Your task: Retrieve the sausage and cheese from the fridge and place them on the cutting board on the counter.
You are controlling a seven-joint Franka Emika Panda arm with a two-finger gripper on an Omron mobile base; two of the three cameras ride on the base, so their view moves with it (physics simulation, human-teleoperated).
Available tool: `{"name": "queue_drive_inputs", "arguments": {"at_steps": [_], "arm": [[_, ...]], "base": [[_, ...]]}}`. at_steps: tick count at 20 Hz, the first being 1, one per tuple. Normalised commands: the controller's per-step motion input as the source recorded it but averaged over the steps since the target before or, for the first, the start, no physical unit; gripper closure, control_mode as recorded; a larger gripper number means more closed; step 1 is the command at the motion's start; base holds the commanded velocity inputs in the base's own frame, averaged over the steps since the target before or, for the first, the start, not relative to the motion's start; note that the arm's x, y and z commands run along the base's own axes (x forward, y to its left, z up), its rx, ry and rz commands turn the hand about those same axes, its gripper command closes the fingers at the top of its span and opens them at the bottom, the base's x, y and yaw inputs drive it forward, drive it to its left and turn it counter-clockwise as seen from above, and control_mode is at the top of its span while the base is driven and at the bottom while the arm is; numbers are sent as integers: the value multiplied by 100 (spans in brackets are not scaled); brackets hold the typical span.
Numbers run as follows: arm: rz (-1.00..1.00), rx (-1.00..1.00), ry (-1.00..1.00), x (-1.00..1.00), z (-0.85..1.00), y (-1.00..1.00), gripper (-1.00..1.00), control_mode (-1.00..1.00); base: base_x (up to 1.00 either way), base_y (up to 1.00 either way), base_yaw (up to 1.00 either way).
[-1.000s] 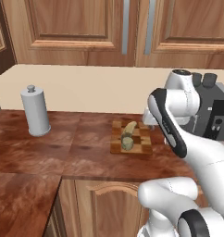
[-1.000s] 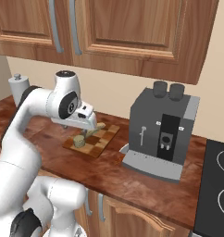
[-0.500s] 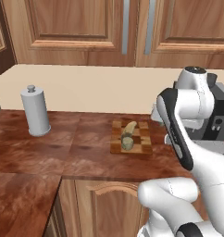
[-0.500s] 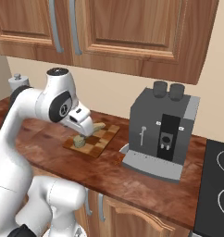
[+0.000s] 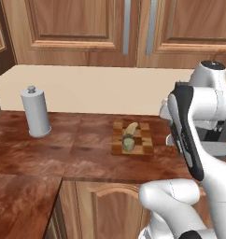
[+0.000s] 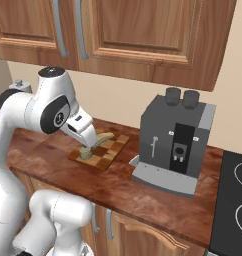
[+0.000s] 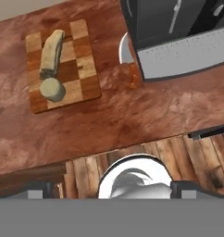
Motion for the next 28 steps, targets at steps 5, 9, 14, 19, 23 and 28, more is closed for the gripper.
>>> {"name": "queue_drive_inputs", "arguments": {"at_steps": [5,9,14,19,23,28], "arm": [[28,-2,-3,-66,4,-3,-100,-100],[15,-6,0,-35,1,15,-100,-100],[10,-7,0,-21,1,28,-100,-100],[16,-10,4,-4,0,24,-100,-100],[8,-5,5,0,0,16,-100,100],[0,0,0,0,0,0,-100,100]], "base": [[0,0,0],[0,0,0],[0,0,0],[0,0,0],[0,3,4],[-2,0,1]]}}
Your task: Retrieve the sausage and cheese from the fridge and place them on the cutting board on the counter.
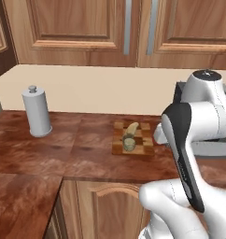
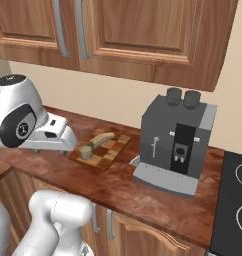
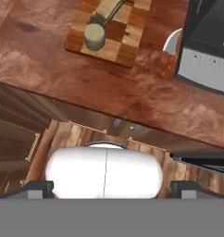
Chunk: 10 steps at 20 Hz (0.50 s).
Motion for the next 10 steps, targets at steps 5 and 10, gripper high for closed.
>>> {"name": "queue_drive_inputs", "arguments": {"at_steps": [5,10], "arm": [[0,0,0,0,0,0,-100,100],[0,0,0,0,0,0,-100,100]], "base": [[-80,-35,-15],[-84,-42,-44]]}}
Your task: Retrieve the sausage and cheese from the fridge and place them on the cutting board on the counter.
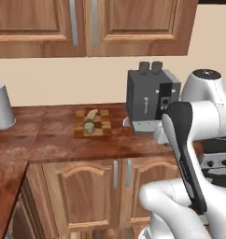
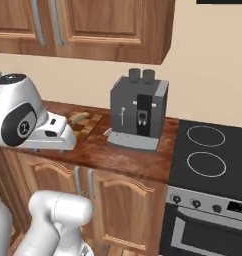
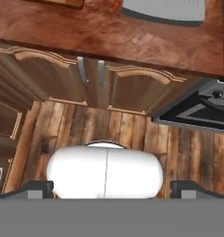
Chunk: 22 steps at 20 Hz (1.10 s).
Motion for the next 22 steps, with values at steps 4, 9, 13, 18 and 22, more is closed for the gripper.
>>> {"name": "queue_drive_inputs", "arguments": {"at_steps": [4,9,13,18,22], "arm": [[0,0,0,0,0,0,-100,100],[0,0,0,0,0,0,-100,100],[0,0,0,0,0,0,-100,100],[0,0,0,0,0,0,-100,100],[0,0,0,0,0,0,-100,100]], "base": [[-3,-71,-64],[7,-75,-67],[7,-91,-64],[6,-100,-60],[6,-100,-60]]}}
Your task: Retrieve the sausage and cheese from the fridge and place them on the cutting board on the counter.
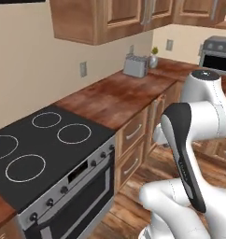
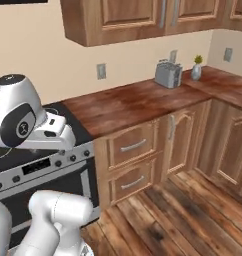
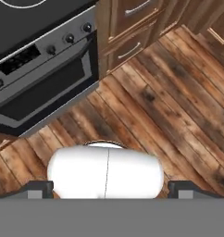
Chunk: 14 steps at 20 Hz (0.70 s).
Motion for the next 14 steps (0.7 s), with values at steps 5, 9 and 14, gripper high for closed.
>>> {"name": "queue_drive_inputs", "arguments": {"at_steps": [5,9,14], "arm": [[0,0,0,0,0,0,-100,100],[0,0,0,0,0,0,-100,100],[0,0,0,0,0,0,-100,100]], "base": [[5,-100,-60],[4,-100,-61],[11,-94,-59]]}}
